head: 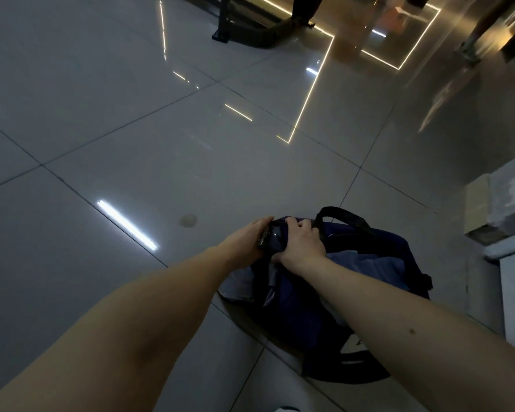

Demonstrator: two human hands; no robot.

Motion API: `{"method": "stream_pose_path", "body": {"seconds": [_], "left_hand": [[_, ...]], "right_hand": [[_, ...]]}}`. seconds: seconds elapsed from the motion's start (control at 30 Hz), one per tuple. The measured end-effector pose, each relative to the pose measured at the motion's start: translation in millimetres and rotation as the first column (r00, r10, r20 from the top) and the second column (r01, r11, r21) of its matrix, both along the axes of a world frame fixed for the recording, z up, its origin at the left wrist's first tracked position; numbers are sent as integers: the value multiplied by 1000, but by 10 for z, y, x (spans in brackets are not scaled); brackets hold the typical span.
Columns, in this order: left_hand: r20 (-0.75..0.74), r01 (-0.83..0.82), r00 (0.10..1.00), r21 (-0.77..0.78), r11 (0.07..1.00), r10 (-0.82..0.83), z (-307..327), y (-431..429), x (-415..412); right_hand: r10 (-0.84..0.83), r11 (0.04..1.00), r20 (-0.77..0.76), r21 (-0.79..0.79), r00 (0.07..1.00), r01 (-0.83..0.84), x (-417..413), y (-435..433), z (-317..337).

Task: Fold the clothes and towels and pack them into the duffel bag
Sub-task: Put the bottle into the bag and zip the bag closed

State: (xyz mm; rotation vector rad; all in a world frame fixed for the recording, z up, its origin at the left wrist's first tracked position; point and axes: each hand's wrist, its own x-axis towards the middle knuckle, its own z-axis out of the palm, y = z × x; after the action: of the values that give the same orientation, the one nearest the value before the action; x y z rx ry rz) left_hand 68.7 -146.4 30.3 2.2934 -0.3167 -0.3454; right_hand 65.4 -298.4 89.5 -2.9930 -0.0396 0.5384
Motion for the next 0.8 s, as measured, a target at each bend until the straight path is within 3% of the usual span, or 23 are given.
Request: {"method": "stream_pose_path", "body": {"seconds": [0.23,0.43,0.63,0.8], "left_hand": [[-176,131,981,320,938,-76,433,370,-115],[-171,119,984,478,870,-41,1090,1180,-519],[-106,-14,990,578,816,92,1418,2413,-1333],[26,-273,943,633,725,333,1358,3443,-1948]], "right_hand": [[61,998,117,-27,991,-58,-67,207,335],[242,964,22,108,970,-243,-264,929,712],[458,877,-36,183,888,-445,-651,2066,878],[518,826,-79,305,852,-474,-1078,3064,723]]}}
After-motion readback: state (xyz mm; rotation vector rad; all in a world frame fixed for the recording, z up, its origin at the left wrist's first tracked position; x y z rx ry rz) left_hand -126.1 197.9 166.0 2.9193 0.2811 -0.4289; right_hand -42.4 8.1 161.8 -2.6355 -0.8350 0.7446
